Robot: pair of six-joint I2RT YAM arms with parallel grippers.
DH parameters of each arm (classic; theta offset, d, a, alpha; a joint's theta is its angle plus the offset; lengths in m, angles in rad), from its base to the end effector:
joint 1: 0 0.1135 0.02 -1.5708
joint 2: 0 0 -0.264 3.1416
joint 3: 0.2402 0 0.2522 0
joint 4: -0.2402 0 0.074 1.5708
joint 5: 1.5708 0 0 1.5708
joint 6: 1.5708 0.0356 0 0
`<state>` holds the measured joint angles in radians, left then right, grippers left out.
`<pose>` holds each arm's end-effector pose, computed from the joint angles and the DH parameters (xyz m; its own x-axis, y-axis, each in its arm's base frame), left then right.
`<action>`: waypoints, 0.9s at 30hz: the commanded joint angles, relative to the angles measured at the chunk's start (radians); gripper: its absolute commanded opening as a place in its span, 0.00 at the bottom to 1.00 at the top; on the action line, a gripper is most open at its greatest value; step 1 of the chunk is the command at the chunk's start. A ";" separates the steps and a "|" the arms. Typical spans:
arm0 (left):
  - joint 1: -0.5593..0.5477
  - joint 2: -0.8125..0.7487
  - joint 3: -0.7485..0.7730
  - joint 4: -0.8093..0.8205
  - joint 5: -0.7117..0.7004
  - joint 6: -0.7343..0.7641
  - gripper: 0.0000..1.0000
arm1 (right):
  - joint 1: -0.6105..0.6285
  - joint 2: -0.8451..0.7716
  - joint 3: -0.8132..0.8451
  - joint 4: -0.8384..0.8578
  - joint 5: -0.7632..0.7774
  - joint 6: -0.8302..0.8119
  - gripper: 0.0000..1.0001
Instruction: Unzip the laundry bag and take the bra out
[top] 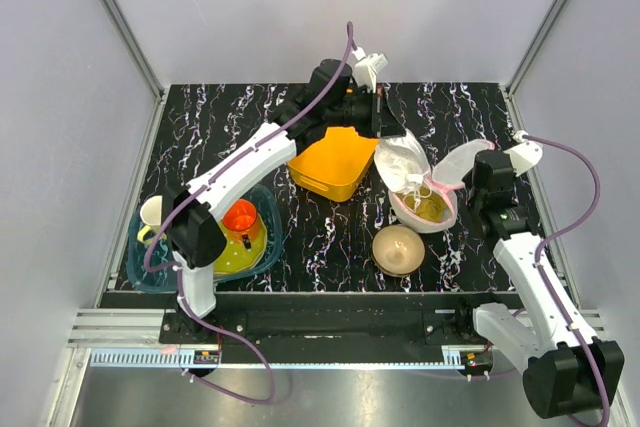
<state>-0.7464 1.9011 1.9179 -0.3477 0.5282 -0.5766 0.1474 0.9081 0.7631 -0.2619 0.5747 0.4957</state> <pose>0.3172 -0.3178 0.3933 -0.7104 0.0157 -0.7036 0.6550 0.3805 -0.6529 0.2047 0.0108 0.3045 -0.1681 0.3787 -0.9101 0.5121 0.8225 0.2476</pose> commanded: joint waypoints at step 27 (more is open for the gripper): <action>0.240 -0.027 0.250 -0.017 -0.228 0.080 0.00 | -0.005 -0.166 -0.016 -0.085 -0.015 0.017 0.00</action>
<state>-0.5034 1.8381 2.1193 -0.3645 0.2779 -0.4690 0.1474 0.7681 0.7128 -0.3458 0.5579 0.5121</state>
